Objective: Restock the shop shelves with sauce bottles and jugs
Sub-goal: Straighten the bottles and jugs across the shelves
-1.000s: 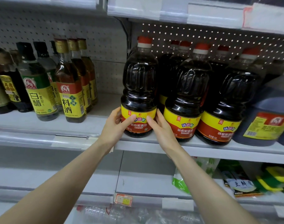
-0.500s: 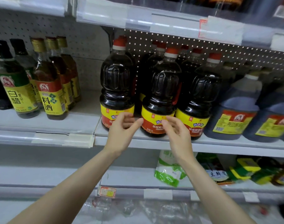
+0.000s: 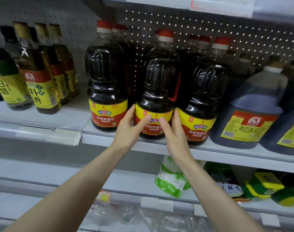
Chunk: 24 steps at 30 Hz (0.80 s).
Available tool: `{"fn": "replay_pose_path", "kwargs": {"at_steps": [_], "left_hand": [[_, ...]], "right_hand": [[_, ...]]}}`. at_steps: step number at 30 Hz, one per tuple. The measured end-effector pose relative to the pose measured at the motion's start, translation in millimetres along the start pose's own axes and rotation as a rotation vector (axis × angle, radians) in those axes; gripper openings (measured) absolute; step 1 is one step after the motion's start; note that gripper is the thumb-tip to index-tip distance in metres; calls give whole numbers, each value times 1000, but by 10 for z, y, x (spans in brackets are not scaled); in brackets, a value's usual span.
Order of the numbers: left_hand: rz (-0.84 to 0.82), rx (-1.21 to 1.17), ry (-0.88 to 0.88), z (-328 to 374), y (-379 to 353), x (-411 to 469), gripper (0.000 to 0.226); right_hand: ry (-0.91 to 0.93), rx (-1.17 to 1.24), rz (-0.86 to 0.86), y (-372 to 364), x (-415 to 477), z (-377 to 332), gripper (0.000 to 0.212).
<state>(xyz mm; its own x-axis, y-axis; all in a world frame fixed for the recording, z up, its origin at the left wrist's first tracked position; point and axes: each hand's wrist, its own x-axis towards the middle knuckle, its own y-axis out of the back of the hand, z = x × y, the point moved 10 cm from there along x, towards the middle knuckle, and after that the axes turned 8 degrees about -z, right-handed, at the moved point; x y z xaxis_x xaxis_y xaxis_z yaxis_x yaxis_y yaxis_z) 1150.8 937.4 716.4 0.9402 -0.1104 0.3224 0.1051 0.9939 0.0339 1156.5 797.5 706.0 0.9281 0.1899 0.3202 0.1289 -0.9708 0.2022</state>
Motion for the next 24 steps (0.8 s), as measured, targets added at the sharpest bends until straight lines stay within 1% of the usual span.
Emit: {"fn": "replay_pose_path", "kwargs": {"at_steps": [5,9,11,16,24], "left_hand": [[38,-9,-13,-45,31,12,47],[52,-38,-29,-61,46,42,41],[58,-61,-32,-75,52,54,42],[38,-51,-41,-108,82,82,47],[-12,-26,-54,-146,111,147,48]], "right_hand": [[21,0,12,57,11,77,63],[27,25,15,92,51,89,61],[19,65,6,82,68,102,61],[14,77,27,82,81,115,63],[28,89,88,90,92,122,61]]}}
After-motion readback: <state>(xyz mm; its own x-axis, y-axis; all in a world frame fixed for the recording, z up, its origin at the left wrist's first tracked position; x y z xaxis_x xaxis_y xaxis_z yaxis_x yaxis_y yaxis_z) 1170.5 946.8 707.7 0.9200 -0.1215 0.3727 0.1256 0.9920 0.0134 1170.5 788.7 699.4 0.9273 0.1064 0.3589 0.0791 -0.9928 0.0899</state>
